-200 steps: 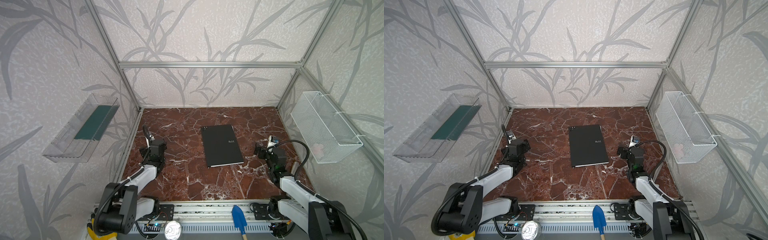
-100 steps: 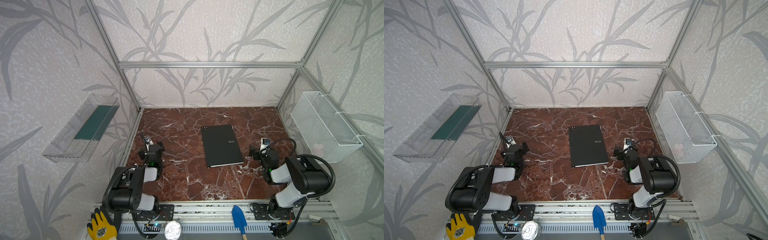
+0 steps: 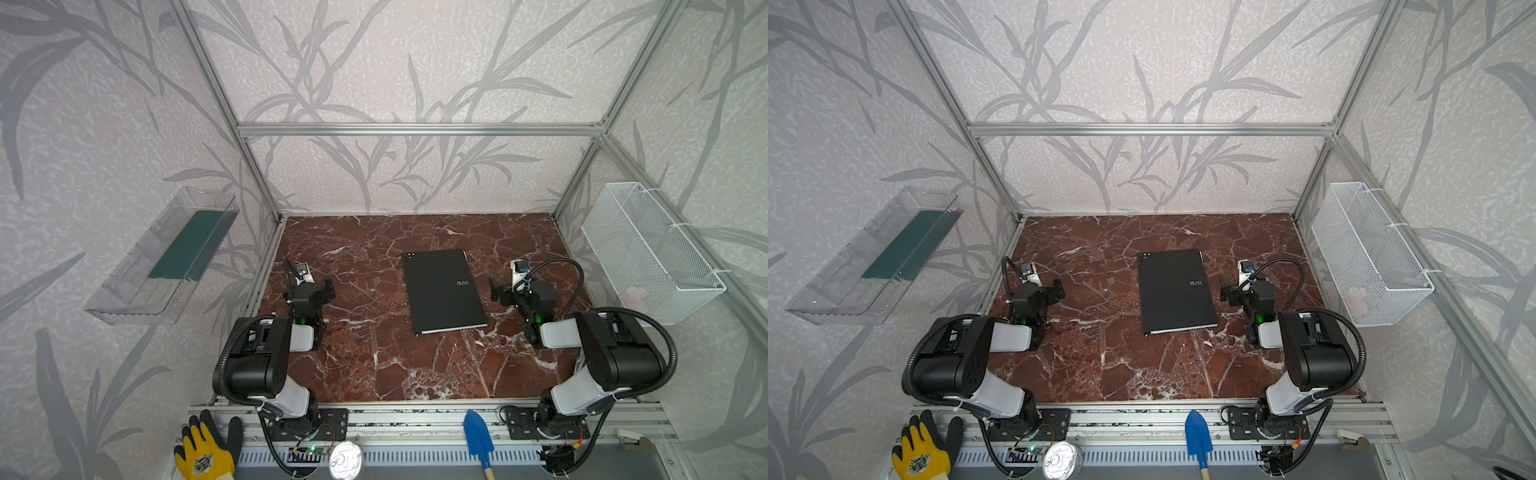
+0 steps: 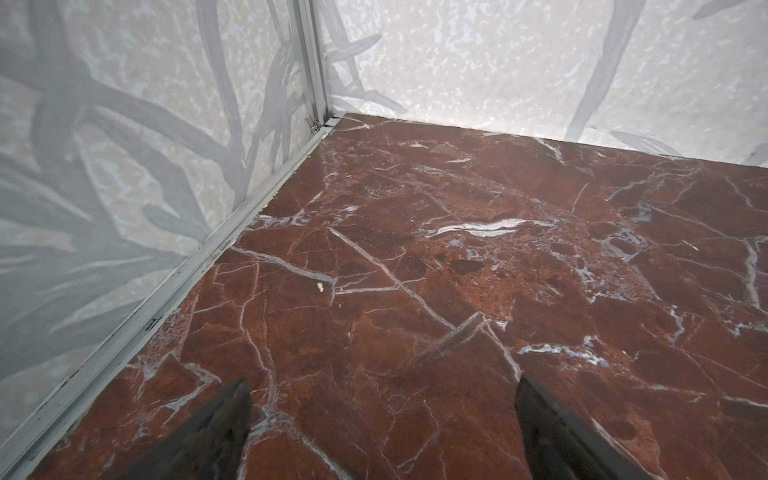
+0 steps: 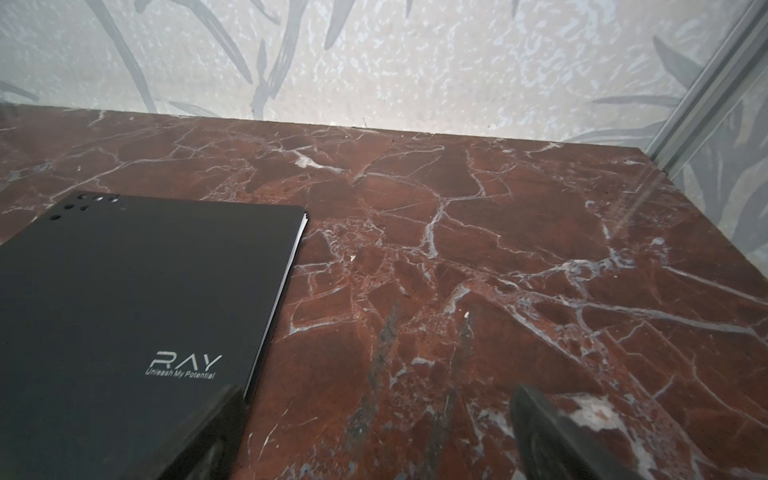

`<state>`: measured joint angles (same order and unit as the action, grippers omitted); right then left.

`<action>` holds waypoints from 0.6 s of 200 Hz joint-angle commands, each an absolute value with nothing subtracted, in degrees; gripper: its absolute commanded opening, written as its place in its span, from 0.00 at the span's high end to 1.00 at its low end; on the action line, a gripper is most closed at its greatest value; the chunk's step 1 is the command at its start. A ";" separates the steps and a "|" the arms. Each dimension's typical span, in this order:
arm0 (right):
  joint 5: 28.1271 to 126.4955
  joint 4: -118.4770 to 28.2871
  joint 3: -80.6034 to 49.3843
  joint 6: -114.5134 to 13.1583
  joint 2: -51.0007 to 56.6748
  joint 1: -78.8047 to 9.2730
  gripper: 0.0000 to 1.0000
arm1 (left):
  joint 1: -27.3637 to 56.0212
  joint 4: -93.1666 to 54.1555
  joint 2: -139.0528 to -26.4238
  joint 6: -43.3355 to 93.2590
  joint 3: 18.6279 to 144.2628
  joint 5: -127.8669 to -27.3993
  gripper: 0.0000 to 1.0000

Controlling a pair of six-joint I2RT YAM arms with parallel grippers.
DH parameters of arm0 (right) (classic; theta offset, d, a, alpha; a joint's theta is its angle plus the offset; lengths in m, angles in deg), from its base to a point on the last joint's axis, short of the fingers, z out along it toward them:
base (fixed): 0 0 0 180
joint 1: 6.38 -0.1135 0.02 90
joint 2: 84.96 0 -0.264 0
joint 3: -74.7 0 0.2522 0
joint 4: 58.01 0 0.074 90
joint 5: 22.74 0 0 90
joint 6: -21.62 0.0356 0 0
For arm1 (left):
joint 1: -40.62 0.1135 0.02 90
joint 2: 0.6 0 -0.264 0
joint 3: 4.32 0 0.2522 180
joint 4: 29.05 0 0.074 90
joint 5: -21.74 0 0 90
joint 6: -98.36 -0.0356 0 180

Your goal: Put the files into the folder

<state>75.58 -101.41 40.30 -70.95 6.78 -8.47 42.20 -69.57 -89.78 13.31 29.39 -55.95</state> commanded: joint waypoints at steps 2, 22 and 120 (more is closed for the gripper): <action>77.46 -100.84 39.58 -72.37 6.00 -8.66 0.01 | 42.21 -70.13 -90.49 10.20 30.74 -60.54 0.01; 77.49 -100.76 39.59 -72.29 5.99 -8.64 0.01 | 42.33 -69.98 -90.31 9.82 30.66 -62.10 0.01; 77.53 -100.76 39.59 -72.32 6.00 -8.66 0.01 | 43.22 -68.34 -90.27 10.59 31.56 -64.25 0.01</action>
